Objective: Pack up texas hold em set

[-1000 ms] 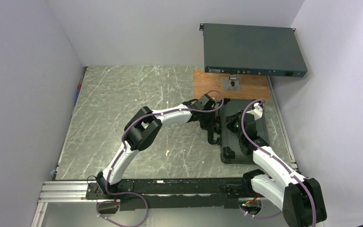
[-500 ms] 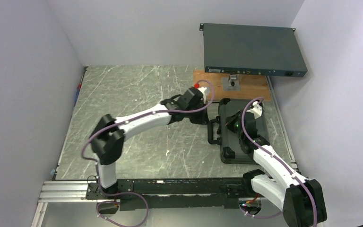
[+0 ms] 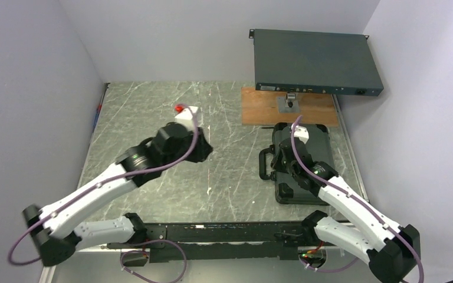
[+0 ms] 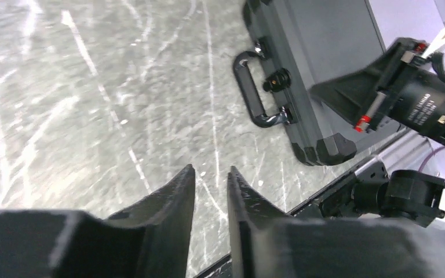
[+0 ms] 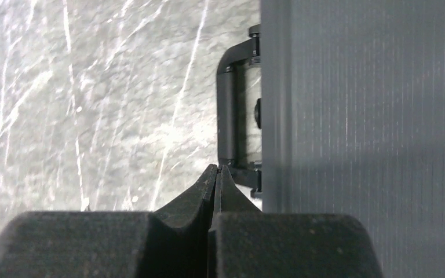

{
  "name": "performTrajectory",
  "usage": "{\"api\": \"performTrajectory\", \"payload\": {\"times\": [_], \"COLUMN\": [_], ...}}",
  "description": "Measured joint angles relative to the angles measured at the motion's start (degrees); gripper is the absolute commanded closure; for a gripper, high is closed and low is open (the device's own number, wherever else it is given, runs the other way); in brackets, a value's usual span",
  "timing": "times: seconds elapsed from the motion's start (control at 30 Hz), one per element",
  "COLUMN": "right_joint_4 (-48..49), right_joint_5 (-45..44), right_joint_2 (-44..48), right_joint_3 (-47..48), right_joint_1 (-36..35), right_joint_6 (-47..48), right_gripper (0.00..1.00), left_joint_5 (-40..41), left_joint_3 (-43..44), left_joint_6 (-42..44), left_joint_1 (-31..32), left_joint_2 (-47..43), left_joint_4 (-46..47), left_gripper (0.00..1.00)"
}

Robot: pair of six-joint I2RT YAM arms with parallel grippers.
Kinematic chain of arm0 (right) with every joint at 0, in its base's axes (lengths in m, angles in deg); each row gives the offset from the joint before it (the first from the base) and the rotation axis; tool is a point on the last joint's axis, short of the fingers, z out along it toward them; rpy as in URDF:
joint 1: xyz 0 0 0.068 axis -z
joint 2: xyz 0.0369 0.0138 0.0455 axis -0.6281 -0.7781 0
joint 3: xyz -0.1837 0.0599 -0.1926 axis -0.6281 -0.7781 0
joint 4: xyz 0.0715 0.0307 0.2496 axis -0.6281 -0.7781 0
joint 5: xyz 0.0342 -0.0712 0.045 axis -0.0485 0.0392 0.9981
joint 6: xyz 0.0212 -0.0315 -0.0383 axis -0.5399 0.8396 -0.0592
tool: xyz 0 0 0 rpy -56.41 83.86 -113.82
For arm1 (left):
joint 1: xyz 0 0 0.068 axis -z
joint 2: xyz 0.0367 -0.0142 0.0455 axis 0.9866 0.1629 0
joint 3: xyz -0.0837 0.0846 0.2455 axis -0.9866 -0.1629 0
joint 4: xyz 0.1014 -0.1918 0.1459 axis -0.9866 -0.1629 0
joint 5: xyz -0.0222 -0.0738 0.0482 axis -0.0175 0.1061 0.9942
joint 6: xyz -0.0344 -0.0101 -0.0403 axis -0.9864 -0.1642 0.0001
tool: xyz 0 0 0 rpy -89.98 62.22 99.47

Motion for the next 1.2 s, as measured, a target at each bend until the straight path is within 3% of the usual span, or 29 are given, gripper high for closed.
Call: {"api": "performTrajectory", "payload": {"times": [0.2, 0.43, 0.63, 0.97, 1.0, 1.03, 1.2], "right_joint_4": [-7.41, -11.67, -13.35, -16.17, -16.15, -16.15, -15.82], "right_joint_5": [2.71, 1.07, -2.6, -8.48, -8.79, -9.11, -9.99], "right_joint_2": [4.83, 10.86, 13.7, 13.94, 14.23, 14.69, 18.47], "right_joint_3": [6.97, 17.94, 22.27, 28.44, 28.65, 28.76, 28.83], "right_joint_1": [-1.53, -1.57, -1.57, -1.57, -1.57, -1.57, -1.57], "right_joint_6": [5.49, 10.1, 13.42, 16.76, 16.98, 17.25, 18.75], "right_gripper": [0.98, 0.65, 0.42, 0.15, 0.11, 0.02, 0.0], "left_joint_5": [9.01, 18.47, 24.26, 29.59, 30.08, 30.45, 32.63], "left_joint_3": [-6.43, -10.69, -10.84, -9.7, -9.42, -9.27, -8.24], "left_joint_6": [1.33, 2.01, 3.41, 4.07, 4.07, 4.07, 4.04], "left_joint_1": [-0.31, -0.31, -0.31, -0.31, -0.31, -0.31, -0.31], "left_joint_2": [-19.54, -40.72, -49.27, -53.92, -54.31, -54.58, -55.69], "left_joint_4": [-4.79, -7.04, -8.61, -13.64, -13.88, -14.03, -15.5], "left_gripper": [0.26, 0.01, 0.01, 0.01, 0.0, 0.01, 0.01]}}
